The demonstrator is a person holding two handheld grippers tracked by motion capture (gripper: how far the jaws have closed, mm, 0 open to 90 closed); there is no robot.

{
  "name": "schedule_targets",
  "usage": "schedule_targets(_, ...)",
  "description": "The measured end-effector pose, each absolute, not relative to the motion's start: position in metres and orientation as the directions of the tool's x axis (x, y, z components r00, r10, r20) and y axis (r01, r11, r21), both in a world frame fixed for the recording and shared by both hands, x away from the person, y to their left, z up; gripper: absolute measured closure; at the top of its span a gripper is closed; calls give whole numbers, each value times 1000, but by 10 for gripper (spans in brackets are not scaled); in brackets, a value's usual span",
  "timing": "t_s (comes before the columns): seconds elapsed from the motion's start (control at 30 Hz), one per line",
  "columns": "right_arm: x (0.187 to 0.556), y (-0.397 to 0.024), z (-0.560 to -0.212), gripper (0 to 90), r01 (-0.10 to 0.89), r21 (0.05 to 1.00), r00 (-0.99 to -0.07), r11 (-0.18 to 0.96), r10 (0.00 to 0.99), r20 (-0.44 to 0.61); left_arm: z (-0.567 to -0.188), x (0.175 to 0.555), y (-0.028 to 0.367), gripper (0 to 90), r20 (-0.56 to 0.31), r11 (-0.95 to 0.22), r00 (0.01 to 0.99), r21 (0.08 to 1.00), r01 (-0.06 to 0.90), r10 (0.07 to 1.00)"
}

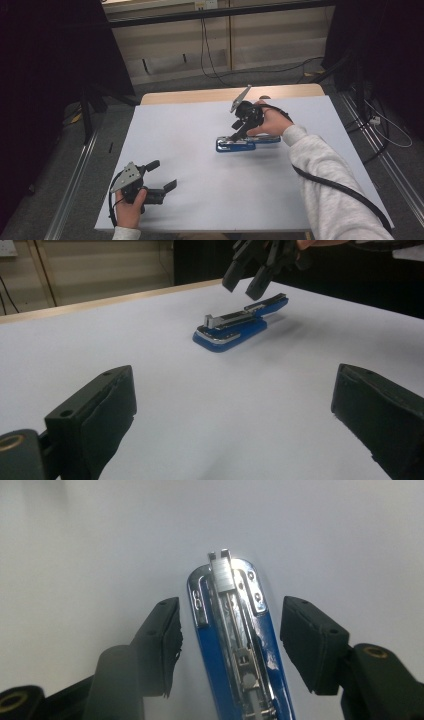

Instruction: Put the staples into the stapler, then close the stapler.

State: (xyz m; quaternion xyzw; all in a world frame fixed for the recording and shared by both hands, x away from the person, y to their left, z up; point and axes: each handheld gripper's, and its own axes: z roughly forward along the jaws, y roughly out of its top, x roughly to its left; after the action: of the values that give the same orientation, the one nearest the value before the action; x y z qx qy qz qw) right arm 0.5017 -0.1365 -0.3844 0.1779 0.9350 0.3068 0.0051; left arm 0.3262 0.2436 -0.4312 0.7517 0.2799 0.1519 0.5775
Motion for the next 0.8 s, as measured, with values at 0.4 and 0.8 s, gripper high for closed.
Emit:
schedule_targets(0.4,489,-168,-387,141,411,619,-890,669,443,112,-429,338,226,40,-127,-177,792,942,284,597)
schedule_targets(0.8,465,-203,-393,86,459,652,-841,603,531,102,-427,351,208,35,-150,-172,785,935,311,601)
